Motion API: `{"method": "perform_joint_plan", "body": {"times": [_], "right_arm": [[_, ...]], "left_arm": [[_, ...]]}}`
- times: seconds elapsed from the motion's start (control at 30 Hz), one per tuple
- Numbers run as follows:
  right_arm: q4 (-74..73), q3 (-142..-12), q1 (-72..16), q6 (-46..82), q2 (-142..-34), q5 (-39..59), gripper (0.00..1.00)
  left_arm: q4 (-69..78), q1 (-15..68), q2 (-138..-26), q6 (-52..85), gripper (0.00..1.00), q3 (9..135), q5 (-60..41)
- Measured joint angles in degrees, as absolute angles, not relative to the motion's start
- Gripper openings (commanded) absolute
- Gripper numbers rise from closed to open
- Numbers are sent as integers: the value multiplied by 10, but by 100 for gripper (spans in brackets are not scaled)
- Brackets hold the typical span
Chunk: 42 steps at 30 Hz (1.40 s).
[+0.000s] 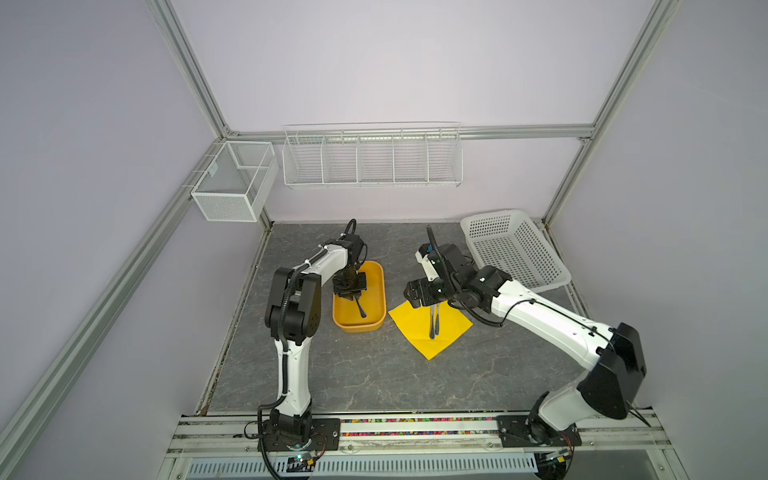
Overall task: Place the utensils on the paper napkin and roll it up
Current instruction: 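Lower the left gripper onto the spoon handle and close on it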
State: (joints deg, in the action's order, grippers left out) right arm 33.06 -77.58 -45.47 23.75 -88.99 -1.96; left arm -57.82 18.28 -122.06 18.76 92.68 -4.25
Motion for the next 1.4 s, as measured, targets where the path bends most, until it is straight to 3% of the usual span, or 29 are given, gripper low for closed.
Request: {"method": "perform_joint_plan", "body": {"times": [0.27, 1.03, 1.4], "right_arm": [[344, -776, -455, 237, -890, -26, 89], [354, -776, -455, 236, -887, -33, 89], [354, -776, -455, 236, -879, -38, 89]], "left_arm": [[-555, 172, -1212, 201, 15, 905, -57], [-489, 171, -1177, 266, 20, 849, -56], [-490, 170, -1178, 274, 8, 849, -46]]}}
